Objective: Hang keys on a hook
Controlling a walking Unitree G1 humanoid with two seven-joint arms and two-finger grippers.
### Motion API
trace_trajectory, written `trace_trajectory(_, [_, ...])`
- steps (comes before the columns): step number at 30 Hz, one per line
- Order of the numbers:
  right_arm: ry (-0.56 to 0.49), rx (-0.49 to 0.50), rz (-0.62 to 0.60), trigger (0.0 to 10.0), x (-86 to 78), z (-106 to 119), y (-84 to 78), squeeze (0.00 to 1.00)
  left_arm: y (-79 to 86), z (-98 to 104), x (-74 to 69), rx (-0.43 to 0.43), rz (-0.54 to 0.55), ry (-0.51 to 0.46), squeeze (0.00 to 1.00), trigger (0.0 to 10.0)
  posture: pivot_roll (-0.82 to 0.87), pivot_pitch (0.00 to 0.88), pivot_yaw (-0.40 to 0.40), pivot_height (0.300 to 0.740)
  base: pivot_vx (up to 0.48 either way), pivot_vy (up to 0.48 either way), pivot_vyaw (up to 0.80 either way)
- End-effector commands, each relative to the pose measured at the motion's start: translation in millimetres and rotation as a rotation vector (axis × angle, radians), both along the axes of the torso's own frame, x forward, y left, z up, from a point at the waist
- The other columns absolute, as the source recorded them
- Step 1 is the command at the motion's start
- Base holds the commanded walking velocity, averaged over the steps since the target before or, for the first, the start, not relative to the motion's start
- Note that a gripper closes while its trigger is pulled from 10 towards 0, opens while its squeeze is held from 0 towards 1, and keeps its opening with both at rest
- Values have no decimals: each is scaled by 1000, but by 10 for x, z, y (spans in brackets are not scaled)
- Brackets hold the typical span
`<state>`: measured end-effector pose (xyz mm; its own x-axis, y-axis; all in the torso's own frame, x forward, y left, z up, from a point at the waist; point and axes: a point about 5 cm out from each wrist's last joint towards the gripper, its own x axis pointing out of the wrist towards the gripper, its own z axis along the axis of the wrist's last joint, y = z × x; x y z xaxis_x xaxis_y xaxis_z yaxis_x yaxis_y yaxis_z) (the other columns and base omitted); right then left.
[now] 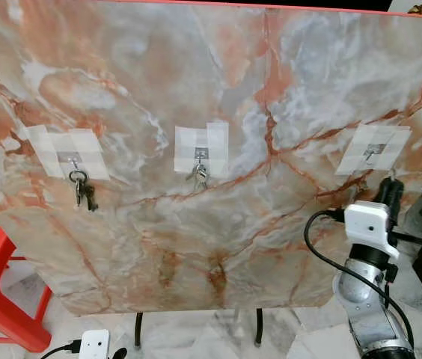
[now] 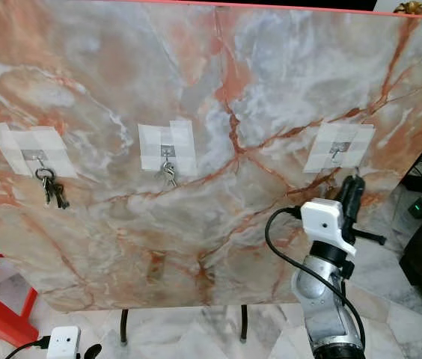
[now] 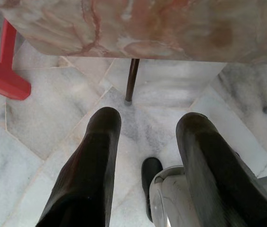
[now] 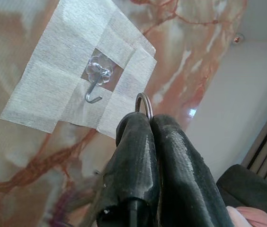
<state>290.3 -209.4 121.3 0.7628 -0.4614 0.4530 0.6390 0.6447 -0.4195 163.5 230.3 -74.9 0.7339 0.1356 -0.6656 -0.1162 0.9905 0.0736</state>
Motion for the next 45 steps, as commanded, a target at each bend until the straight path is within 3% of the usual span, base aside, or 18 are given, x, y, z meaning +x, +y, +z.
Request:
trace_trajectory(1, [3, -14, -7, 10000, 25, 27, -31, 0, -21, -17, -23, -5, 5, 9, 0, 10000, 75, 34, -91, 709, 0, 0, 0])
trace_trajectory(10, [17, -34, -25, 10000, 47, 64, -90, 0, -24, -16, -19, -4, 4, 7, 0, 10000, 72, 33, -92, 709, 0, 0, 0])
trace_trajectory(21, [49, -114, 62, 10000, 111, 79, 39, 0, -18, -13, -17, -4, 6, 5, 0, 10000, 73, 32, -92, 709, 0, 0, 0])
trace_trajectory(45, [25, -104, 1, 10000, 79, 111, -14, 0, -17, -12, -16, -4, 4, 4, 0, 10000, 71, 34, -91, 709, 0, 0, 0])
